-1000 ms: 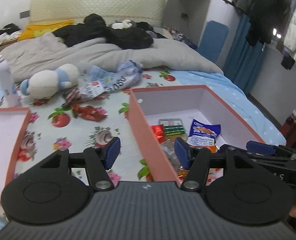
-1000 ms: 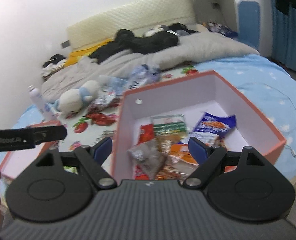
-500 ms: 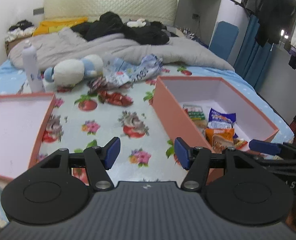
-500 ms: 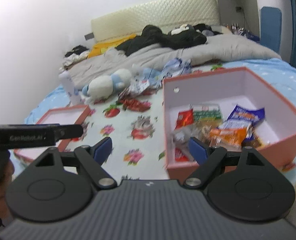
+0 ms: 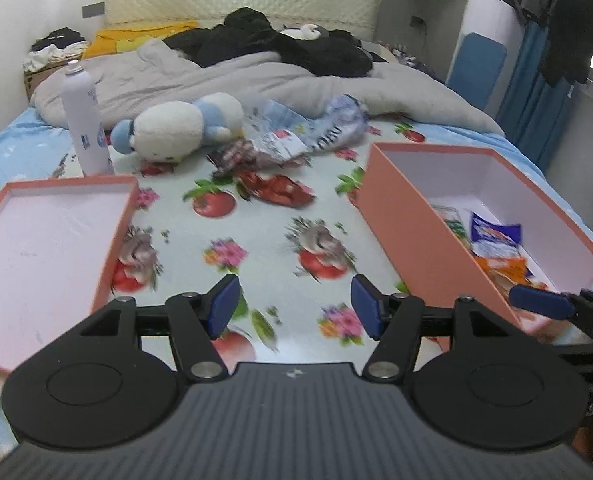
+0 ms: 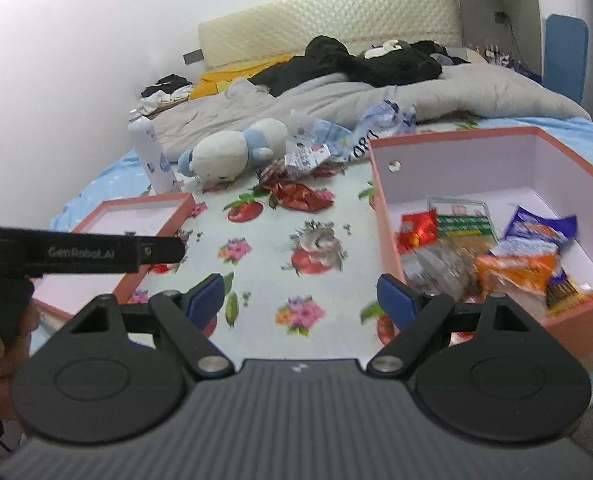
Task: Organize snacks
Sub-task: 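Withdraw both tools and move them toward the last snacks, then grasp the shrimp-strip bag with the left gripper while the right grasps the brown wrapper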
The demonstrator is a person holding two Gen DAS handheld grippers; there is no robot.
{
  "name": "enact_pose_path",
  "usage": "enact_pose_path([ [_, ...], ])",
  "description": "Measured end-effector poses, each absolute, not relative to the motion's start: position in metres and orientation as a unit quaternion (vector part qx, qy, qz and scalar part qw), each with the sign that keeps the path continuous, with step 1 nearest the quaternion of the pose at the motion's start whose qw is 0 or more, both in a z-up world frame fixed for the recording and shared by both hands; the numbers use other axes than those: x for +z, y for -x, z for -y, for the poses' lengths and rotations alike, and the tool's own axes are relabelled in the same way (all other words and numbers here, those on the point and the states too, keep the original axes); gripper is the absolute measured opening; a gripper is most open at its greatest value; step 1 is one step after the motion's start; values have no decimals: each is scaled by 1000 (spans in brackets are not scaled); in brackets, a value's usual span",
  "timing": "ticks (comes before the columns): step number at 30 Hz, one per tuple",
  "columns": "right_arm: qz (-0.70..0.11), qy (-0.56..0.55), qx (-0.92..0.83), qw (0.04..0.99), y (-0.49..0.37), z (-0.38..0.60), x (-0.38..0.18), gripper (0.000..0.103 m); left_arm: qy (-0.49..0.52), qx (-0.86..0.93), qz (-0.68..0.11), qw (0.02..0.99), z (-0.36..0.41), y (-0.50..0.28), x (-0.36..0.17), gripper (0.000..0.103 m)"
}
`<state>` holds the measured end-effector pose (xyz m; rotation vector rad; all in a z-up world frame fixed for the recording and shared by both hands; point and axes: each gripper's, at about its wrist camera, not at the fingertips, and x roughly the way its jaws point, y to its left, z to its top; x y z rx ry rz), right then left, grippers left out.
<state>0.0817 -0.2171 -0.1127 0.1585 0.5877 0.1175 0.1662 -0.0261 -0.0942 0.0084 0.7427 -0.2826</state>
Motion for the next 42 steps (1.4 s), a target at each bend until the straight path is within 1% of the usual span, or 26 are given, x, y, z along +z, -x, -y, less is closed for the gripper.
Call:
enact_pose_path([
  [9,-282,-82,67,954,-142,195,-131,85,33,-110,-372,921,3,-232,-110,74],
  [14,-278,-93,77,953,-180,189,-144,85,44,-85,-355,930,-9,-272,-116,74],
  [18,-269,-95,71,956,-211,188,-155,85,64,-79,-356,929,-18,-315,-123,74],
  [22,-278,-79,60,955,-249,183,-168,85,48,-88,-363,926,-15,-366,-133,74],
  [26,-294,-47,52,953,-289,175,-177,85,-6,-109,-380,918,0,-418,-144,74],
  [32,-323,38,32,945,-340,161,-199,84,-135,-146,-397,896,27,-492,-171,74],
  [34,-332,43,27,942,-352,160,-206,84,-170,-174,-396,885,37,-510,-176,74],
  [38,-330,70,20,941,-364,150,-219,84,-233,-204,-378,873,58,-540,-188,74],
  [42,-320,84,3,944,-375,141,-228,84,-285,-231,-379,850,77,-561,-209,74],
])
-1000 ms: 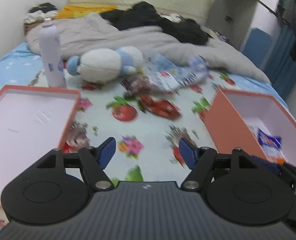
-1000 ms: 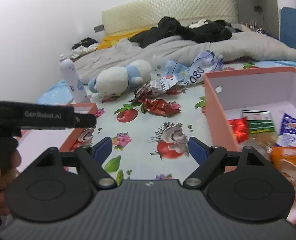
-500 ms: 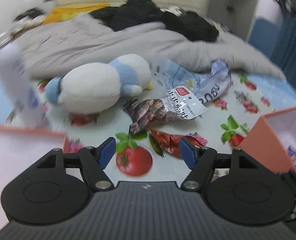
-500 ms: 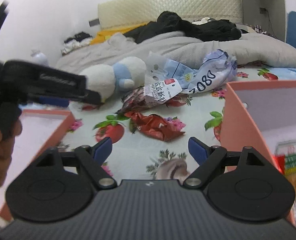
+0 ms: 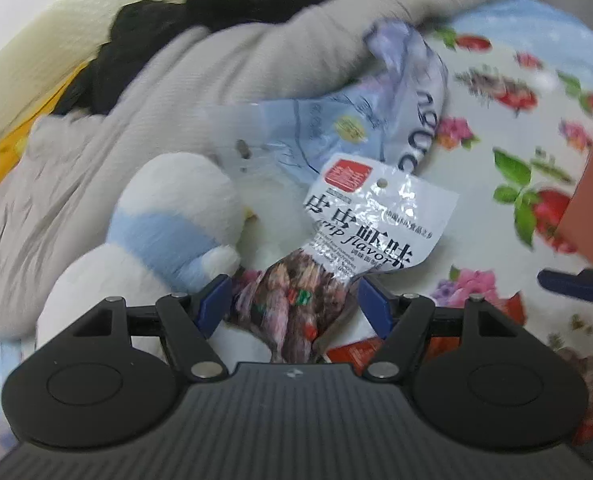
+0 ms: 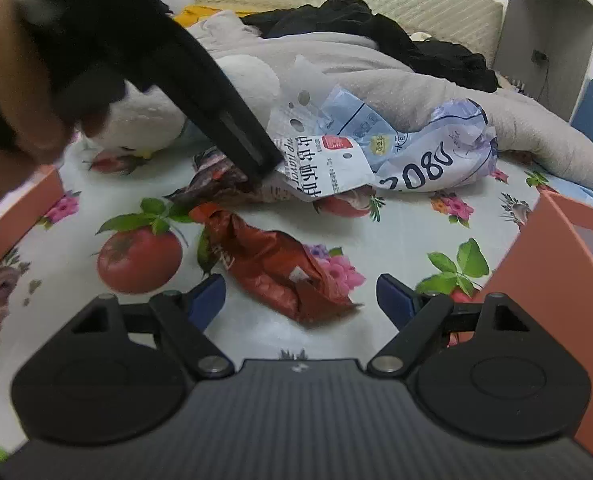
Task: Organize snacks
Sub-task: 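Grasp the shrimp-strip bag with the left gripper while the right grasps the brown wrapper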
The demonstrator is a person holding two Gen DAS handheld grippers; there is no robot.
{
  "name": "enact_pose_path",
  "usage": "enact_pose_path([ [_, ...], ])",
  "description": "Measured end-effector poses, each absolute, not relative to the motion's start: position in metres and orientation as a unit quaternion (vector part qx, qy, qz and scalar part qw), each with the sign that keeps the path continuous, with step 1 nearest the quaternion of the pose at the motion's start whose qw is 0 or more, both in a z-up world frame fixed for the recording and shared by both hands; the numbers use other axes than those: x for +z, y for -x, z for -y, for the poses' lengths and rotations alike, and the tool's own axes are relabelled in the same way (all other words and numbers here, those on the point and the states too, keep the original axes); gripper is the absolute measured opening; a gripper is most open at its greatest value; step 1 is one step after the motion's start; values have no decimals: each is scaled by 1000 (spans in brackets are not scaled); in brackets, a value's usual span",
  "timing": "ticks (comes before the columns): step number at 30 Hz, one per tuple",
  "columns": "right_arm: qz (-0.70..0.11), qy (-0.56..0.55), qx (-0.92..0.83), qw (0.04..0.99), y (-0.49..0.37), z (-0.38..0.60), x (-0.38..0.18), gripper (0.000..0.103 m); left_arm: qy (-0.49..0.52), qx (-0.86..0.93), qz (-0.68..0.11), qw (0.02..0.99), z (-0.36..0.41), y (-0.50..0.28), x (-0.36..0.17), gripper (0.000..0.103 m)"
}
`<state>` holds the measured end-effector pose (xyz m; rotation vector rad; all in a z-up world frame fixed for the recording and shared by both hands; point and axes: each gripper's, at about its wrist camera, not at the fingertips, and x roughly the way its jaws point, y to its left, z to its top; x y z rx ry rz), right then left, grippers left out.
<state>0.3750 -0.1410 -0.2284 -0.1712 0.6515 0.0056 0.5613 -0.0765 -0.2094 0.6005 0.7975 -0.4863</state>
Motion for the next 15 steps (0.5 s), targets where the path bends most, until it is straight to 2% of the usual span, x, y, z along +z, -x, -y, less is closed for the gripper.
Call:
enact_pose_path([
  [8,-320,117,24,940,-392,128,-245,84,-349,-263,-387,812,86,-583,-241,74],
  [12,-332,52,53,941,-397,147,-247,86,-364,-267,-382,807,84,-583,-247,72],
  [13,-333,47,57,940,-397,150,-247,85,-351,-266,-387,810,82,-586,-246,70],
  [15,-338,44,59,938,-396,152,-245,77,-339,-259,-391,815,80,-588,-246,64],
])
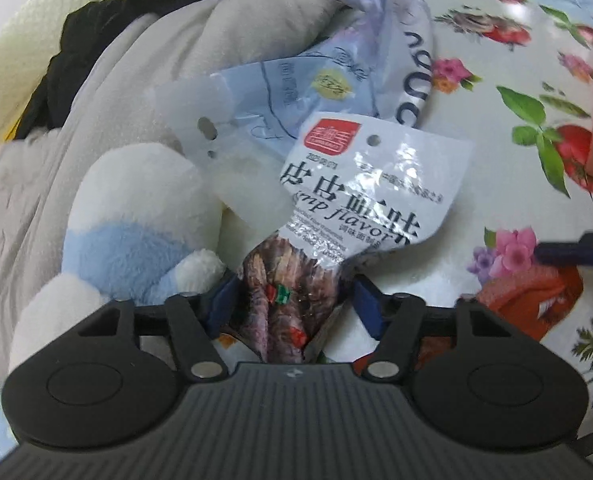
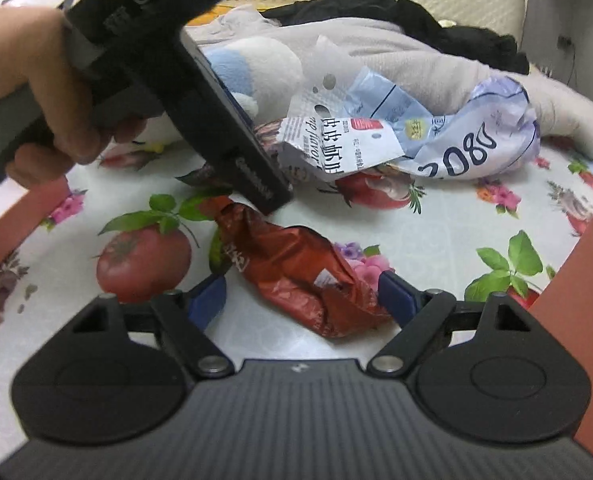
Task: Organize snacks
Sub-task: 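Grasp the shrimp-strip bag with the left gripper while the right grasps the brown wrapper, then carry the shrimp-strip bag with the left gripper while the right carries the brown wrapper over the deep box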
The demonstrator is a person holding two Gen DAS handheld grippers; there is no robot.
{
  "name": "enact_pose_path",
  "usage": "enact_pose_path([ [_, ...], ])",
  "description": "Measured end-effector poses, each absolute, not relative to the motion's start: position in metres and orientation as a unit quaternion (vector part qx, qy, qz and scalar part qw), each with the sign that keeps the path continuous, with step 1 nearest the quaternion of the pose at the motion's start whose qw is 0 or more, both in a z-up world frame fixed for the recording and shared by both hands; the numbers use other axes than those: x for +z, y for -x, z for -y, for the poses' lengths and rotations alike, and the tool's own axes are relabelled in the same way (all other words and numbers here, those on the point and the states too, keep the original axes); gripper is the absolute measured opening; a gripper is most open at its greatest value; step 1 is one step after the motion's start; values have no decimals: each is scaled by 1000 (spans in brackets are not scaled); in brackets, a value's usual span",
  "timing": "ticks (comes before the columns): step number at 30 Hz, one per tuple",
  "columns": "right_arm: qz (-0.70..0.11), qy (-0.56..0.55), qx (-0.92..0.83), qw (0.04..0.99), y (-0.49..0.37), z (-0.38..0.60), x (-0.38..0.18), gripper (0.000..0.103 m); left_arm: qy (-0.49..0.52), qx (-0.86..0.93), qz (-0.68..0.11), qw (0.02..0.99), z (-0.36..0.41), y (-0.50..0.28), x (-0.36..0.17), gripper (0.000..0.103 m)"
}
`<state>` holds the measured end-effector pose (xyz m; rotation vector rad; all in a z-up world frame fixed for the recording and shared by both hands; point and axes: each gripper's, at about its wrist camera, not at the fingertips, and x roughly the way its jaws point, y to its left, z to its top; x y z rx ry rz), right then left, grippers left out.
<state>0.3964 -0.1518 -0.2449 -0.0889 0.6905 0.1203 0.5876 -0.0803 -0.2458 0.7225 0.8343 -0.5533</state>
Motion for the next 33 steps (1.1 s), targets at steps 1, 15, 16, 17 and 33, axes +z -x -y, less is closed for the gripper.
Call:
enact_pose_path([
  [1,-340,43,59,938,-396,152,-244,73,-341,-259,-392,814,81,-586,-246,63],
  [15,-360,36,61,930,-336,149,-223,59,-254,-204,-423,845,63,-536,-208,50],
  [16,-358,33,57,931,-330,151,-220,59,-244,-198,-427,848,60,-528,-204,50],
  [17,-356,27,49,933,-324,153,-217,59,-238,-195,-429,849,58,-522,-201,50],
  [33,-363,-46,4,931,-226,182,-165,59,-46,-98,-456,883,3,-376,-145,50],
])
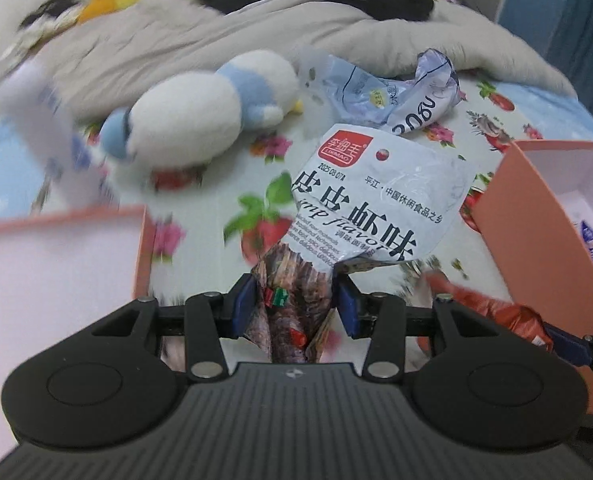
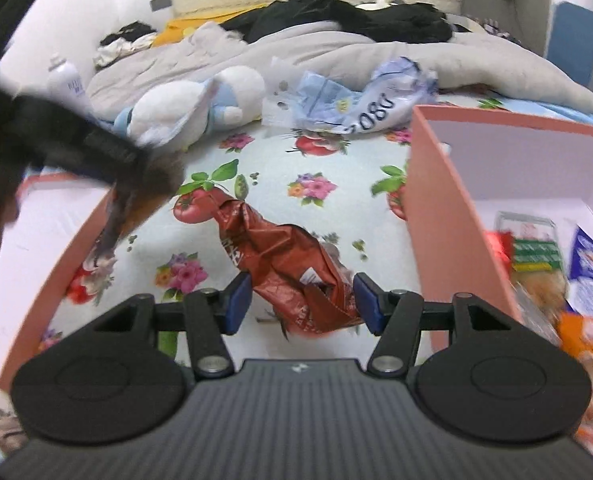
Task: Organize snacks
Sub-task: 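Carry the shrimp-strip bag with the left gripper while the right carries the brown wrapper over the deep box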
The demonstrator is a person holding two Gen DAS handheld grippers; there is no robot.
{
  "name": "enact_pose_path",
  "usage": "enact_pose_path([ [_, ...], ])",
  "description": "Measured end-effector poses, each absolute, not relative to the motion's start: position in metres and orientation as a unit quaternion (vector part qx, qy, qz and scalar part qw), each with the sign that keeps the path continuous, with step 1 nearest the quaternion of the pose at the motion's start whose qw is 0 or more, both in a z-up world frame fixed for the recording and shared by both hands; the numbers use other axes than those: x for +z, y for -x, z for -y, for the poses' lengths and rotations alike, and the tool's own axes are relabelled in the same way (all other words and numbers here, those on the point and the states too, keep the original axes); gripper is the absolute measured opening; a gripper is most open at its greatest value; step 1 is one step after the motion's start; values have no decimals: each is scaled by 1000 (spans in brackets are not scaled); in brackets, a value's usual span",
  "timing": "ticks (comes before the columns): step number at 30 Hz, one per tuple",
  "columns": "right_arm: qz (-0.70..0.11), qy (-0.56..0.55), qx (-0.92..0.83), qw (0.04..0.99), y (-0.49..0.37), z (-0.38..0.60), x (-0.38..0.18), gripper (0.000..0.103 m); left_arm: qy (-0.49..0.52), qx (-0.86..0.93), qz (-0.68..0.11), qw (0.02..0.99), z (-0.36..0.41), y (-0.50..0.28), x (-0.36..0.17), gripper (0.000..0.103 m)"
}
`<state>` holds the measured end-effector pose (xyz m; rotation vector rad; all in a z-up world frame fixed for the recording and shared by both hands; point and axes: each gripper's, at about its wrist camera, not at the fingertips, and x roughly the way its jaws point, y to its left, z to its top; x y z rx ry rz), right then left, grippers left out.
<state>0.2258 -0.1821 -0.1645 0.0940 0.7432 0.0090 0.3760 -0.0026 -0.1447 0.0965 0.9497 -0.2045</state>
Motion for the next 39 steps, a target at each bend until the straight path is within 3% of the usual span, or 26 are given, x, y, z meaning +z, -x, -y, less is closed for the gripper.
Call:
enact_pose_path([
  [13,-361,-100,1,927,-159,197,-133,59,46,-60,-451,889,-11,-254,-149,49],
  [26,-326,-113,0,939,-89,215,-77,59,89,-59,-405,908,-1,-181,-77,49],
  [39,-301,-107,-45,946,-55,252,-44,59,104,-99,-406,902,44,-146,-58,49],
])
